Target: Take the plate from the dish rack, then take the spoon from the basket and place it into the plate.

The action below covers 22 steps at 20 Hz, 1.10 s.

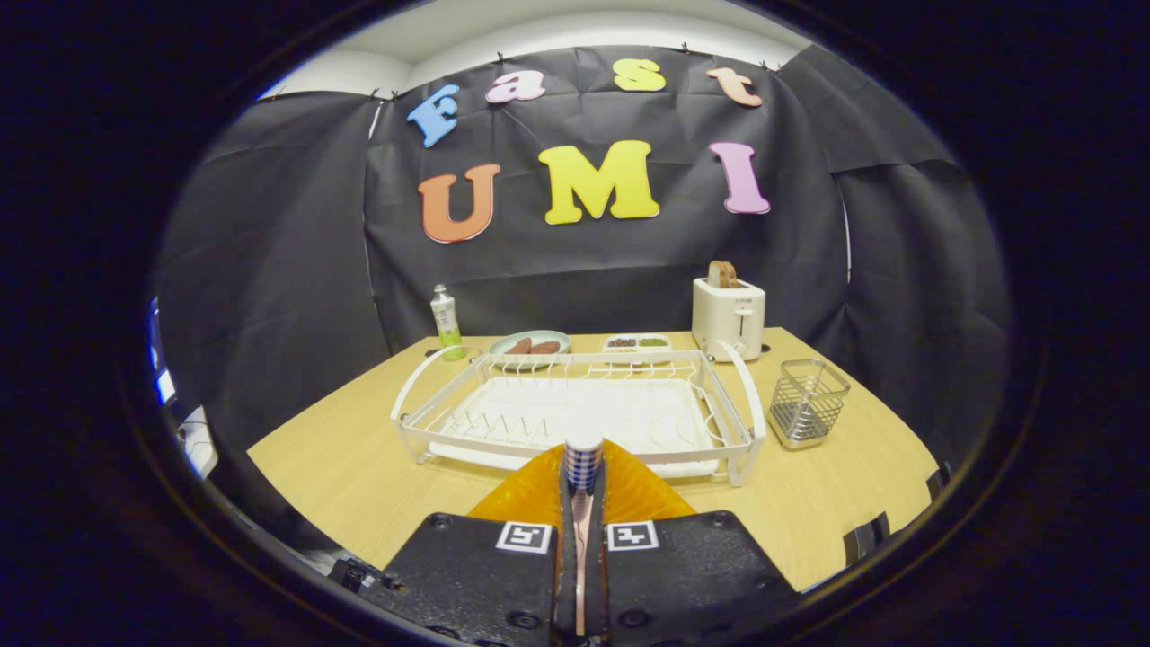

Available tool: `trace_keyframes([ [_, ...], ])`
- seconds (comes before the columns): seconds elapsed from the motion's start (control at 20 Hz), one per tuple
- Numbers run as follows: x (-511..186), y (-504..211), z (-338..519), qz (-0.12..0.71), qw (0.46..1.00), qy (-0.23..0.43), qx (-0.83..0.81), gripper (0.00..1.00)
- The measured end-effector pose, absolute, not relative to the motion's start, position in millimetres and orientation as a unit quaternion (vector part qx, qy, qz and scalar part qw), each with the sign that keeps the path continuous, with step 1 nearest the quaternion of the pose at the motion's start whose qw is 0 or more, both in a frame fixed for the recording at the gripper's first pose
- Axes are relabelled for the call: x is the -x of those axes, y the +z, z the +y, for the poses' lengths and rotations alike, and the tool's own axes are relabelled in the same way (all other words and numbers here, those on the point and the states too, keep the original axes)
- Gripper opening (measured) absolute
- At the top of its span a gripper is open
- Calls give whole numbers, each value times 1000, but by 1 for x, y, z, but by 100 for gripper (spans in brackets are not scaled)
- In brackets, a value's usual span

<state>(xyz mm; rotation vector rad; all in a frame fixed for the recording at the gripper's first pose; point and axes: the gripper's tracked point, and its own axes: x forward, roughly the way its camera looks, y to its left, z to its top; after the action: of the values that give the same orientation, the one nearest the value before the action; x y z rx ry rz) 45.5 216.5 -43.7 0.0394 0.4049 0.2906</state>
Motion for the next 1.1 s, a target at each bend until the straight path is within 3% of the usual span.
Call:
trace_keyframes([
  [0.5, -51, -49, 206, 213, 967, 135, -35, 20],
  [0.65, -51, -36, 196, 188, 974, 124, -31, 38],
  [0.7, -52, -33, 193, 182, 975, 122, -30, 54],
  [0.75, -52, -29, 191, 175, 977, 120, -28, 60],
  [0.95, -53, -14, 185, 148, 981, 119, -25, 77],
  [1.1, -49, -3, 183, 129, 984, 121, -24, 81],
])
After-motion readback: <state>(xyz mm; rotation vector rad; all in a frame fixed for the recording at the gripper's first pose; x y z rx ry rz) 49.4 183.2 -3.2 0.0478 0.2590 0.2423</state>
